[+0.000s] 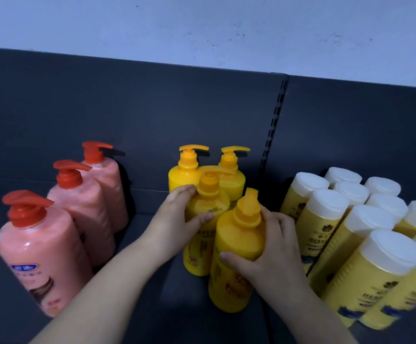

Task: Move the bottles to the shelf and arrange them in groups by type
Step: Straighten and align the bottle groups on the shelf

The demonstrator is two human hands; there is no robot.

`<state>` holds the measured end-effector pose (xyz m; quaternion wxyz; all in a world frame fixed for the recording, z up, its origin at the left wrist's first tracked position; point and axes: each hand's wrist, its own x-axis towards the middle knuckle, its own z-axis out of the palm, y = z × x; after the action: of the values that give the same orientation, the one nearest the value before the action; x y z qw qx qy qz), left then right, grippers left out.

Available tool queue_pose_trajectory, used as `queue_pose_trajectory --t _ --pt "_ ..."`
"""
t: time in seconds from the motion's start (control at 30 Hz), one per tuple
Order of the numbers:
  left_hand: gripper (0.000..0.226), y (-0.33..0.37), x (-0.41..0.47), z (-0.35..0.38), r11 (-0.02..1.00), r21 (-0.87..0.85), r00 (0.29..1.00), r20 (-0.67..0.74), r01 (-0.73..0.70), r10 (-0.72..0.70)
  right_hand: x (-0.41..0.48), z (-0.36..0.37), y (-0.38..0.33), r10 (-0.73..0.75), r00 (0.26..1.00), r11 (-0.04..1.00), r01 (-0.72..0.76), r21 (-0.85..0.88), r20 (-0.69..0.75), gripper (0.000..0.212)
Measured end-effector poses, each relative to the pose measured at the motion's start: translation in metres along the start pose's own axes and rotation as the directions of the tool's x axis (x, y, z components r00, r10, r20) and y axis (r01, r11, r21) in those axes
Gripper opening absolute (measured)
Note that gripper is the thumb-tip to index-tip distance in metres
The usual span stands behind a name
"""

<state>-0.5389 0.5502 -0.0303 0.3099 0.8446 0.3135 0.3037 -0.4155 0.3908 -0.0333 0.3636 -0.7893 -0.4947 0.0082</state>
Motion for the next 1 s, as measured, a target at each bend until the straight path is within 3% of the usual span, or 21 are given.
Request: queue_pose_trajectory --t 0.07,0.2,0.33,0.4,0.47,0.53,0.63,0.73,1.0 --pt "0.076 0.001 -0.002 0.003 1.0 0.001 1.0 -0.024 0.0 0.0 0.003 -0.004 0.005 -0.028 0.999 0.999 0.028 0.016 0.025 0.107" --pt "0.072 0.01 -0.004 0.01 0.999 -0.013 0.99 -0.132 0.045 -0.046 0.009 -0.012 0.009 -0.012 0.976 0.997 -0.006 0.081 0.217 0.097" --pt "0.069 0.009 -0.006 0.009 0.997 0.026 0.983 -0.174 0.07 -0.064 0.007 0.002 0.0 0.037 0.999 0.995 -0.033 -0.097 0.037 0.101" --pt "0.068 0.003 -0.012 0.004 0.998 0.021 0.982 -0.177 0.064 -0.059 0.01 -0.001 0.004 0.014 0.999 1.0 -0.013 -0.02 0.03 0.095" --pt "0.065 -0.003 -0.018 -0.003 0.999 0.012 0.982 -0.181 0.052 -0.049 0.018 -0.011 0.012 0.026 0.979 0.986 -0.059 0.157 0.2 0.092" --pt "0.061 -0.008 -0.023 -0.01 0.998 -0.008 0.983 -0.172 0.057 -0.057 0.024 -0.016 0.014 0.003 0.931 0.981 -0.074 0.181 0.364 0.091" --pt "0.061 -0.01 -0.025 -0.019 0.997 -0.026 0.988 -0.131 0.077 -0.08 0.031 -0.006 0.007 -0.02 0.968 0.999 0.03 -0.036 0.25 0.104" --pt "0.073 -0.01 -0.025 -0.023 0.996 -0.033 0.992 -0.096 0.079 -0.082 0.034 0.003 0.002 -0.057 0.993 0.99 0.07 -0.119 0.106 0.098" --pt "0.06 -0.017 -0.032 -0.033 0.999 -0.02 0.997 -0.065 0.046 -0.047 0.048 -0.005 0.009 -0.151 0.941 0.988 0.151 0.024 0.304 0.088"
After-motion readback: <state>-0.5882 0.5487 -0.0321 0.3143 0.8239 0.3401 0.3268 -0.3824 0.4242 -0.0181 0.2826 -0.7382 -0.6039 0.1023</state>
